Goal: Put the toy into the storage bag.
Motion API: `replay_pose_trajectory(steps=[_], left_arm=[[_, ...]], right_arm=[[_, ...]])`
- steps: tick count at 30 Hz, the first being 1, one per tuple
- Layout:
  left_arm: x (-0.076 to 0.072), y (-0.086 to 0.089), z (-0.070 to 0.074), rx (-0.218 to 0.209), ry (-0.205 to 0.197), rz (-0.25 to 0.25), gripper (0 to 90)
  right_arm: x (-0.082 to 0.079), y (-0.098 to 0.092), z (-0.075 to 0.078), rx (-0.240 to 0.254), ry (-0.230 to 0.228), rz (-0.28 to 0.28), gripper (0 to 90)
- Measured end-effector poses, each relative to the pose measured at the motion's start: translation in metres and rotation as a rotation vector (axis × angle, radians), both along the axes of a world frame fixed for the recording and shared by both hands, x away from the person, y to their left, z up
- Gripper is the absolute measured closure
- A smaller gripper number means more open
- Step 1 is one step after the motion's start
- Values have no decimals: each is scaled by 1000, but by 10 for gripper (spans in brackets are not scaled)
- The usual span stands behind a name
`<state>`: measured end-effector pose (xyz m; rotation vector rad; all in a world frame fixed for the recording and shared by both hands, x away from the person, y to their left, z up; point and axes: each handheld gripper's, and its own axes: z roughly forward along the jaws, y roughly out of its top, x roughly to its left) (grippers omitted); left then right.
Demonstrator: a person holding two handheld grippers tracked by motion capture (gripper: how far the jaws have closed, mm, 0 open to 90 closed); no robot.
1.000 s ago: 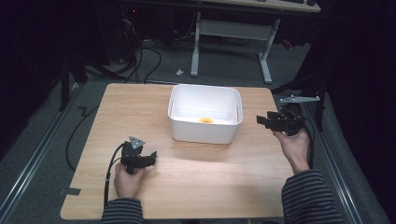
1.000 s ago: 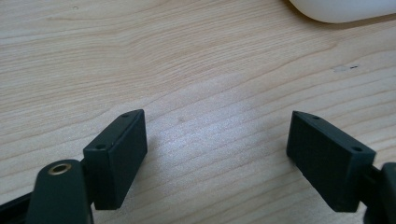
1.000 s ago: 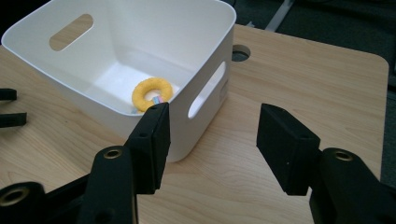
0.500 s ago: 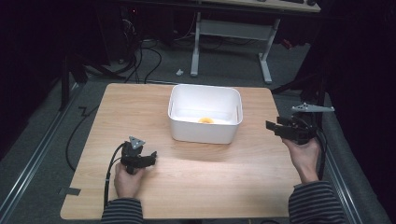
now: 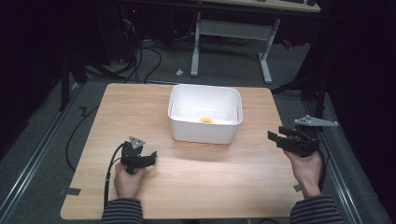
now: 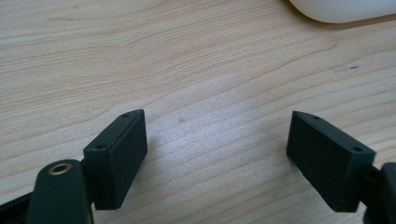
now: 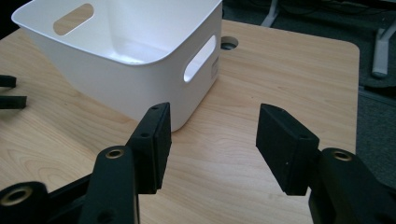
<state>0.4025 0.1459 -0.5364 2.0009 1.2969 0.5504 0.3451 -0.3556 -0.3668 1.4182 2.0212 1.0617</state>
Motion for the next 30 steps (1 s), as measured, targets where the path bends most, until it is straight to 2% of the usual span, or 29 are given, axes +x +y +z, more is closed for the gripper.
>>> replay_pose_trajectory(steps=[1, 9, 22, 30], left_arm=[[0, 0, 0, 0, 0, 0, 205], [0, 0, 0, 0, 0, 0, 205], [0, 0, 0, 0, 0, 0, 205], [0, 0, 0, 0, 0, 0, 205]], right_arm=[[-3, -1, -5, 15, 2, 1, 459], [-9, -2, -25, 39, 17, -1, 460], [-8, 4, -45, 61, 35, 4, 461], [-4, 9, -56, 55, 41, 11, 456]])
